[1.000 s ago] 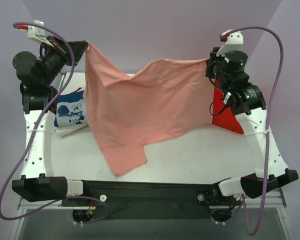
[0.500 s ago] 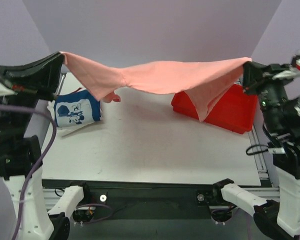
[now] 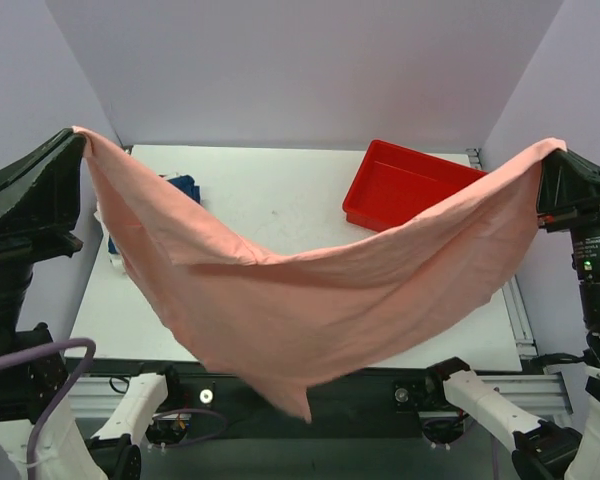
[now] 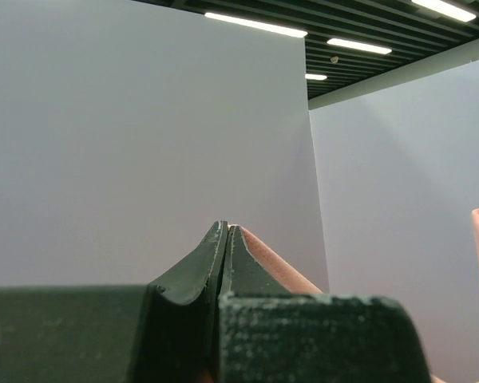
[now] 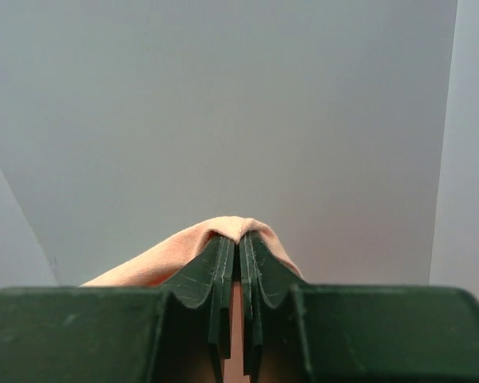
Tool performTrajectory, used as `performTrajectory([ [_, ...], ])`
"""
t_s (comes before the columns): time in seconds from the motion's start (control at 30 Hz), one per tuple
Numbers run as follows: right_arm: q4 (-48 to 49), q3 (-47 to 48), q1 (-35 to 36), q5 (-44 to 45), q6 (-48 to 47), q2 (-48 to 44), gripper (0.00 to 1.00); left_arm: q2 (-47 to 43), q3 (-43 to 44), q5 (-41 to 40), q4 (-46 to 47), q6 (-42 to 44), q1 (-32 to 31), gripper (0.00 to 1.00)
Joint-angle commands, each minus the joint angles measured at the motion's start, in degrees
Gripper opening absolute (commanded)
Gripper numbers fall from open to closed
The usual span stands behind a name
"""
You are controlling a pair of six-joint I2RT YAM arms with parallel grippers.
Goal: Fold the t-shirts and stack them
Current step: Flatten out the tshirt
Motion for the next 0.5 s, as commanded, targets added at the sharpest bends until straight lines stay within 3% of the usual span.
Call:
performTrajectory([
  [0.0, 1.5, -2.3, 0.3, 3.1, -0.6, 3.1, 0.0, 2.4, -4.8, -0.3, 3.4, -0.6, 0.2, 0.0],
  [0.13, 5.0, -9.2, 0.0, 7.4, -0.3, 9.1, 0.0, 5.7, -14.7, -1.9, 8.6, -1.9, 0.1, 0.0],
  [0.27, 9.1, -13.7, -4.2, 6.6, 3.5, 20.9, 0.0, 18.5, -23.4, -2.2, 15.8, -3.7, -0.1, 0.0],
  [0.33, 10.3, -12.9, -8.4, 4.0, 6.8, 26.8, 0.0, 25.9, -22.3, -1.3, 16.8, -4.2, -1.1, 0.0],
  [0.4, 9.9, -8.6, -10.9, 2.9, 8.2, 37.0, 0.0, 37.3, -18.2, -0.4, 16.9, -4.0, -2.6, 0.26],
  [0.43, 9.4, -6.6, -13.2, 1.5, 8.7, 40.2, 0.08, 43.8, -16.7, 0.1, 16.9, -4.2, -2.9, 0.4],
  [0.47, 7.2, -1.8, -14.1, 0.4, 9.8, 46.5, 0.39, 46.2, -15.2, 0.7, 17.0, -4.4, -3.3, 0.68],
])
